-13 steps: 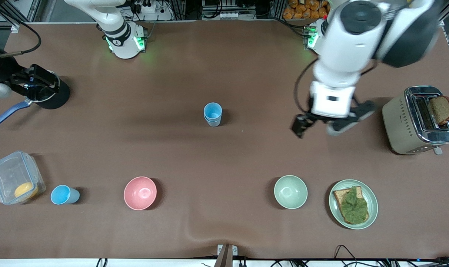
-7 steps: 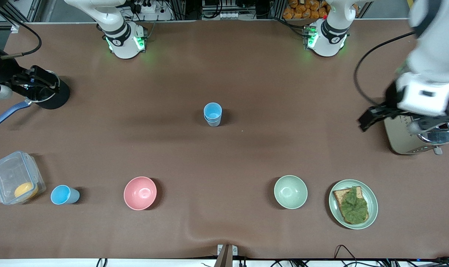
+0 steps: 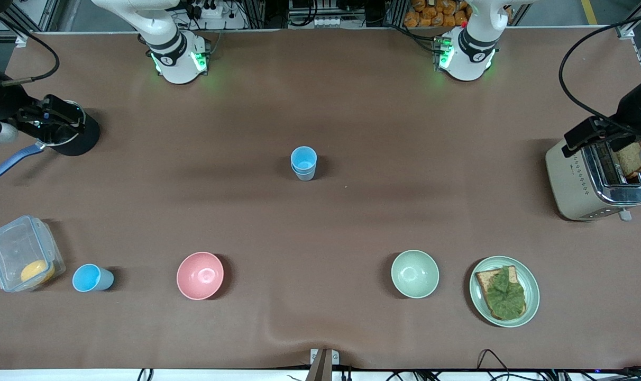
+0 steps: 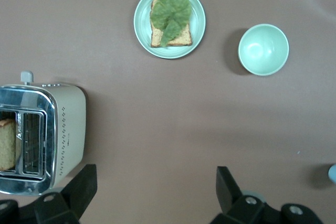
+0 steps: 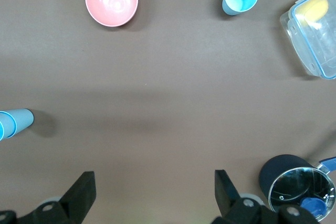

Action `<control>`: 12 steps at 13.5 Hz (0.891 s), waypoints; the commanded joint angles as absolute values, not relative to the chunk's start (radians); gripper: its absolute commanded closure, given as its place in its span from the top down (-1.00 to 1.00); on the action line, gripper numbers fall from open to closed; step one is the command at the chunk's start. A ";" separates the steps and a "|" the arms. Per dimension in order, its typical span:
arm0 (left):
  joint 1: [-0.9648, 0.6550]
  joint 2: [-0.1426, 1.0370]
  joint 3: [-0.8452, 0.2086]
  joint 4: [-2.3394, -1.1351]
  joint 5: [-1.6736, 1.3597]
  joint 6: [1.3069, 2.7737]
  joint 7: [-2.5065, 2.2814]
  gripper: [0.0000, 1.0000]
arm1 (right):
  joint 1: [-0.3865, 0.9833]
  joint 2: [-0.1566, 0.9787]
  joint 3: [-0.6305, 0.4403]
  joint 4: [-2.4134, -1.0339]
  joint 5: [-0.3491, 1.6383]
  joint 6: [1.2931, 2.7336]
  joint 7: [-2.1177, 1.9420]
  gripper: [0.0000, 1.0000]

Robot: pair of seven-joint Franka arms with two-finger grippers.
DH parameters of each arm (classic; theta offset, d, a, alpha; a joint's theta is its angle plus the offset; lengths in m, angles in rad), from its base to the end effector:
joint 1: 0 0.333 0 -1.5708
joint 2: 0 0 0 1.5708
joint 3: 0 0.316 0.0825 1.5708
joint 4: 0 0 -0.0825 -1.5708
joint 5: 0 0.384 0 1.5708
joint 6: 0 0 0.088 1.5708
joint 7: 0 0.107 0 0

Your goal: Stack blue cups with both arms

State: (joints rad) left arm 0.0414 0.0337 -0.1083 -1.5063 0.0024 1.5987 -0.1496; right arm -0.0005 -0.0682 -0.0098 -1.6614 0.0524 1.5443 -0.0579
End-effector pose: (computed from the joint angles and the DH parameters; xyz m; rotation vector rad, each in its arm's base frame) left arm 0.5673 -0.0366 0.6388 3.1300 0.1298 0.0915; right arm 0.5292 0.0001 0.6167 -3.0851 -0.0737 0.0726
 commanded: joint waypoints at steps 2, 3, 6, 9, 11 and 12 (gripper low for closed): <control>-0.014 -0.009 -0.057 -1.548 -0.006 1.585 -0.092 1.00 | -0.021 -0.066 0.005 -1.661 0.043 1.540 -0.074 1.00; -0.015 -0.008 -0.057 -1.545 -0.005 1.585 -0.091 1.00 | -0.020 -0.066 0.005 -1.661 0.041 1.540 -0.074 1.00; -0.047 -0.011 -0.028 -1.542 -0.005 1.583 -0.094 1.00 | -0.020 -0.066 0.005 -1.660 0.043 1.540 -0.074 1.00; -0.049 -0.009 -0.028 -1.542 -0.003 1.583 -0.097 1.00 | -0.028 -0.066 0.005 -1.661 0.041 1.539 -0.077 1.00; -0.049 -0.009 -0.028 -1.542 -0.002 1.582 -0.097 1.00 | -0.026 -0.066 0.005 -1.661 0.041 1.540 -0.077 1.00; -0.049 -0.009 -0.028 -1.543 -0.002 1.582 -0.095 1.00 | -0.026 -0.066 0.005 -1.661 0.041 1.540 -0.075 1.00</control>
